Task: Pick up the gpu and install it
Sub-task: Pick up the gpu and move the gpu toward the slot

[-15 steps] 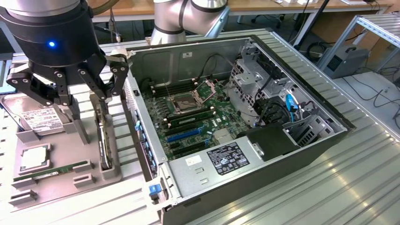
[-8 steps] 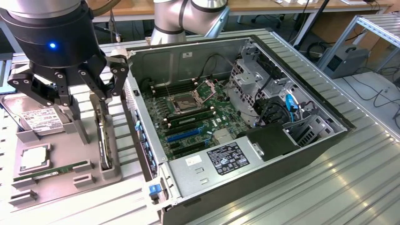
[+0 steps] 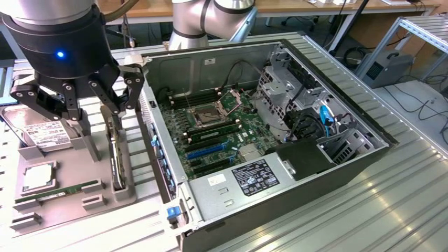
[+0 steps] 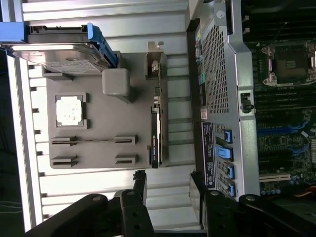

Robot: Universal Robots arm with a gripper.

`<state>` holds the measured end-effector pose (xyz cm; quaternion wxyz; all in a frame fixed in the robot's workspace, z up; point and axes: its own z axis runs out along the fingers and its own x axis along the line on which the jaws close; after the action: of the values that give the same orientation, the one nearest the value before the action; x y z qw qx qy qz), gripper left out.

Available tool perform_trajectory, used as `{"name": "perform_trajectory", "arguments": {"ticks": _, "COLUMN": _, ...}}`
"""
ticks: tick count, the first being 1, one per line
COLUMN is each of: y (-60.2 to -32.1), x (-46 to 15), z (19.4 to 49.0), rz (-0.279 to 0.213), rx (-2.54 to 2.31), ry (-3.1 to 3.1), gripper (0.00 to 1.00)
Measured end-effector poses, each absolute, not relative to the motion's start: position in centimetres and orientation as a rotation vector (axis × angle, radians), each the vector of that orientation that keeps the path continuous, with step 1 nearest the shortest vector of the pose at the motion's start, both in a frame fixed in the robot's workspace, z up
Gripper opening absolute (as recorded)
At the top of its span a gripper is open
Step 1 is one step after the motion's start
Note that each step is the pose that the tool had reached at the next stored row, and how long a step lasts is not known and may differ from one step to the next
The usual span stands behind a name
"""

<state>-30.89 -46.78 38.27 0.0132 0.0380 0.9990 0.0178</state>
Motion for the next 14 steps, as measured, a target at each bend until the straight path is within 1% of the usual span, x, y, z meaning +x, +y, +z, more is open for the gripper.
{"name": "perform_trajectory", "arguments": {"ticks": 14, "y": -46.78, "x": -30.89, "z": 37.75, "rz": 0.055, "rx": 0.120, "ry": 3.112, "gripper": 0.48}}
